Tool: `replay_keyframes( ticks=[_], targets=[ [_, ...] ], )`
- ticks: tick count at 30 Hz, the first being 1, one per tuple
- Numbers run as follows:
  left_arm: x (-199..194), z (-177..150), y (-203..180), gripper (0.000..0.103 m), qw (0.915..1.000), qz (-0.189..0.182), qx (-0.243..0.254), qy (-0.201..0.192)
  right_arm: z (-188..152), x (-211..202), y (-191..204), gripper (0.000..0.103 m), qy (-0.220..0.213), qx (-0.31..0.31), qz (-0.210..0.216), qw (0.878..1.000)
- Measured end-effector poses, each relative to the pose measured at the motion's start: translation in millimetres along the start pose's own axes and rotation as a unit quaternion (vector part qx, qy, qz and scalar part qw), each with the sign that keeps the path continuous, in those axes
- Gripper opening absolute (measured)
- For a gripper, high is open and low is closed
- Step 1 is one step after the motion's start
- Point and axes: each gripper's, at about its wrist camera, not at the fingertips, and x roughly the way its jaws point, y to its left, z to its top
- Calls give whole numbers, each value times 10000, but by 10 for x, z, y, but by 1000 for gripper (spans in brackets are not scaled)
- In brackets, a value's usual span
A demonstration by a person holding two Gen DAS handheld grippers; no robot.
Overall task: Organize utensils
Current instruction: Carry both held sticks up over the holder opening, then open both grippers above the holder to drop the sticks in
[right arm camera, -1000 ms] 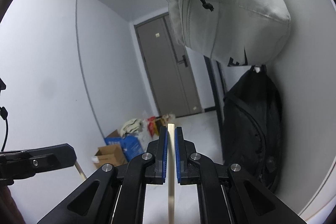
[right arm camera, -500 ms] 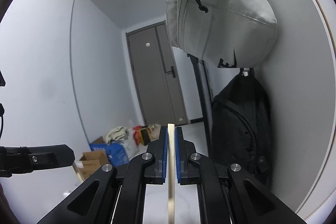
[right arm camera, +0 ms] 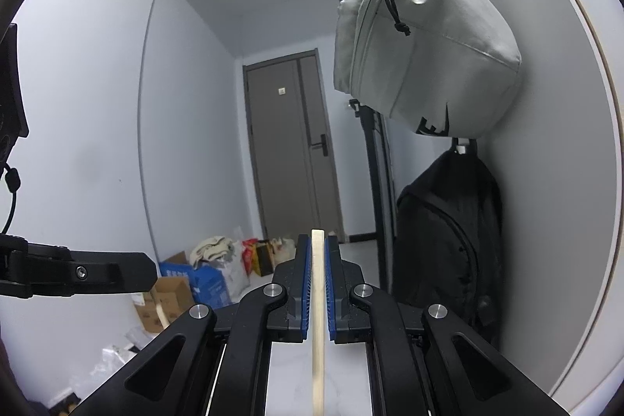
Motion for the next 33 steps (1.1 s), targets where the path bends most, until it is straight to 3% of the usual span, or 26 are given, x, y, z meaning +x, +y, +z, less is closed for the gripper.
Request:
replay_keyframes(
  ticks=[11, 20, 22, 25, 31, 33],
  targets=[
    [38, -88, 22, 0, 9992, -282, -109, 247, -98, -187, -109, 6, 437, 198, 251, 9985],
    [-3, -117, -22, 0, 9975, -552, -87, 421, -143, -334, -277, 10, 1088, 409, 758, 9903],
    [-3, -112, -30, 0, 9973, -575, -105, 452, -120, -386, -325, 16, 1162, 485, 892, 9880],
    [-7, -108, -20, 0, 9963, -665, -167, 523, -53, -471, -423, 40, 1179, 742, 1123, 9839],
    [-4, -139, -61, 0, 9961, -508, -135, 713, 22, -597, -544, 40, 1257, 943, 1312, 9788],
    [3, -144, -79, 0, 9962, -405, -127, 765, 41, -652, -601, 45, 1247, 1055, 1331, 9776]
  ],
)
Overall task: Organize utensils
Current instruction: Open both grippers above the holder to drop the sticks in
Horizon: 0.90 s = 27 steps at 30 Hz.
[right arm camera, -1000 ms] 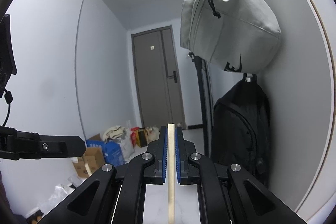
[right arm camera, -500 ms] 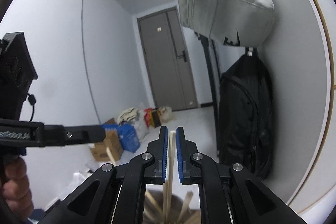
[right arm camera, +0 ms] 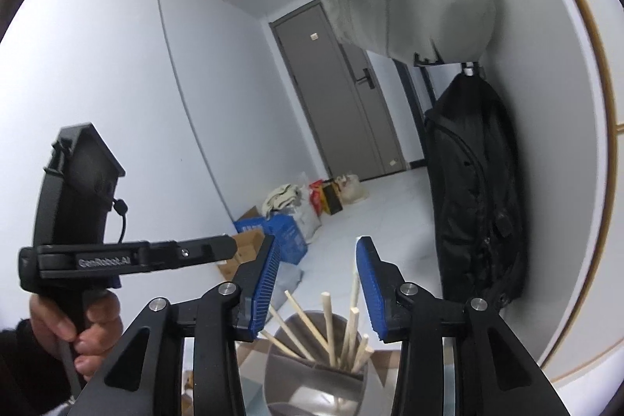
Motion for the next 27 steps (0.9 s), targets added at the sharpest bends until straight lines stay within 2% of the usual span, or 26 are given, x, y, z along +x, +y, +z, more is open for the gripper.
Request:
replay_keyframes(
  ticks=[1, 5, 10, 15, 19, 22, 27],
  targets=[
    [12, -4, -19, 0, 10000, 71, 29, 50, 5, -37, -20, 49, 13, 52, 19, 10000],
    [69, -17, -95, 0, 9988, 377, 233, 229, -2, -216, -30, 49, 36, 3, 43, 10000],
    [65, 13, -61, 0, 9982, 495, 63, 320, -67, -424, -96, 50, 45, 59, 8, 10000],
    [67, 39, -134, 1, 9928, 1115, 320, 294, -162, -610, -161, 50, 54, 207, -68, 9997],
    [43, 33, -247, 1, 9914, 1179, 462, 334, -198, -660, -207, 50, 44, 278, -95, 9996],
    [67, 25, -378, 1, 9868, 1376, 756, 394, -203, -669, -224, 50, 30, 308, -84, 9995],
    [179, -72, -456, 1, 9823, 1388, 1077, 654, -222, -638, -260, 50, 62, 418, -32, 9991]
  ],
)
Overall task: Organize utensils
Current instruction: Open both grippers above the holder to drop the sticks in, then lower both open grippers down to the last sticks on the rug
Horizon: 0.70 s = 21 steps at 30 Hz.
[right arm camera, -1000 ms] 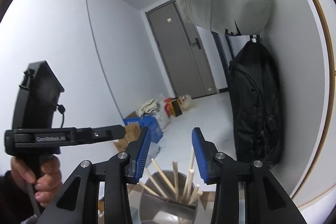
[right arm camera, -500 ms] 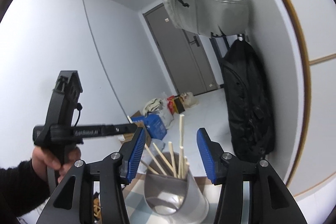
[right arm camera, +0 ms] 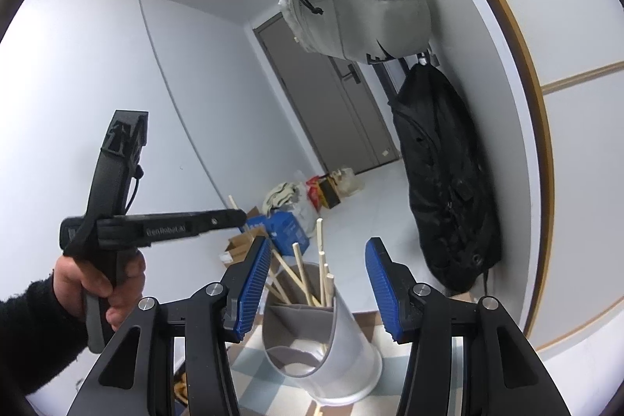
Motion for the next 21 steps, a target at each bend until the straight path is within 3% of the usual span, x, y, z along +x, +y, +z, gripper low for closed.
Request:
replay_keyframes(
  ticks=[10, 13, 15, 17, 21],
  targets=[
    [3, -98, 261, 2, 9942, -770, -728, 184, -59, 13, -4, 55, 184, 18, 23, 9998],
    [-15, -89, 217, 6, 9928, -951, -676, 273, -76, 8, 14, 59, 228, -34, -23, 9997],
    [-39, -104, 145, 22, 9947, -842, -522, 281, -91, 5, 29, 62, 275, -66, -41, 9996],
    [-33, -116, 92, 27, 9959, -778, -391, 251, -118, 2, 51, 63, 348, -115, -53, 9993],
    [-46, -151, 85, 27, 9951, -836, -440, 281, -187, -33, 88, 63, 472, -151, -62, 9988]
  ],
)
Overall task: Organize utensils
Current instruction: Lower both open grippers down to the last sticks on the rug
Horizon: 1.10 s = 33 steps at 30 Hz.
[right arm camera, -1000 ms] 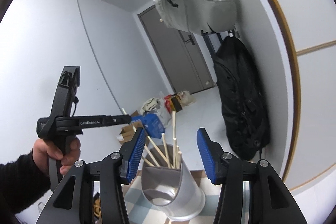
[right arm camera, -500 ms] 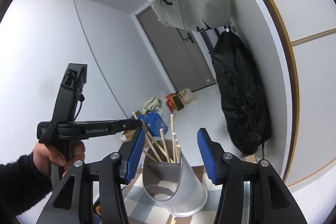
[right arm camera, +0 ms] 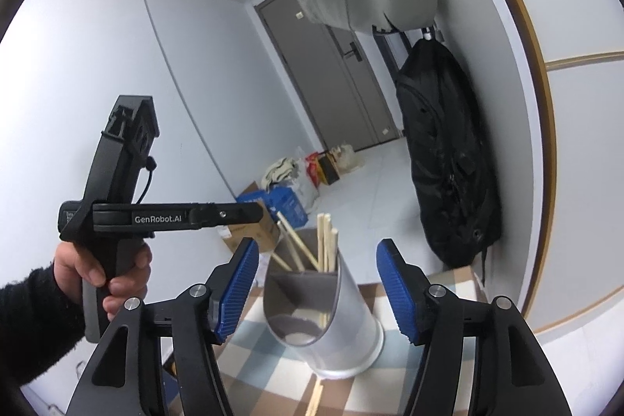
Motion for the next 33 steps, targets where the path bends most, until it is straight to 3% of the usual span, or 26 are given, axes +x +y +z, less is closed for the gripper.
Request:
replay_keyframes(
  ticks=[4, 6, 7, 12, 15, 19, 20, 24, 31, 33],
  targets=[
    [-170, -116, 70, 35, 9994, 216, -227, -172, -78, -51, 16, 72, 151, -25, -61, 9999],
    [-267, -229, 99, 49, 9984, 304, -362, -311, -129, -55, 21, 73, 296, -61, -97, 9995],
    [-311, -306, 106, 51, 9981, 299, -420, -351, -166, -41, 27, 74, 420, -83, -123, 9990],
    [-296, -783, 107, 51, 9964, 315, -776, -99, -313, 43, 54, 87, 933, -148, -79, 9955],
    [-53, -1092, 64, 51, 9947, 475, -856, 317, -406, 80, 42, 95, 1227, -143, -167, 9922],
    [421, -1333, 134, 51, 9839, 506, -1393, 999, -510, 104, -45, 98, 1562, 166, -239, 9873],
    [550, -1400, 167, 51, 9795, 669, -1502, 1167, -527, 107, -62, 98, 1623, 236, -237, 9862],
    [968, -1492, 216, 50, 9680, 756, -1738, 1643, -554, 61, -115, 98, 1703, 387, -287, 9842],
    [1318, -1372, 129, 49, 9649, 1002, -1683, 1748, -541, 17, -150, 99, 1714, 447, -296, 9837],
    [1387, -1364, 117, 40, 9630, 1121, -1658, 1804, -541, 2, -145, 99, 1713, 443, -293, 9838]
  ],
)
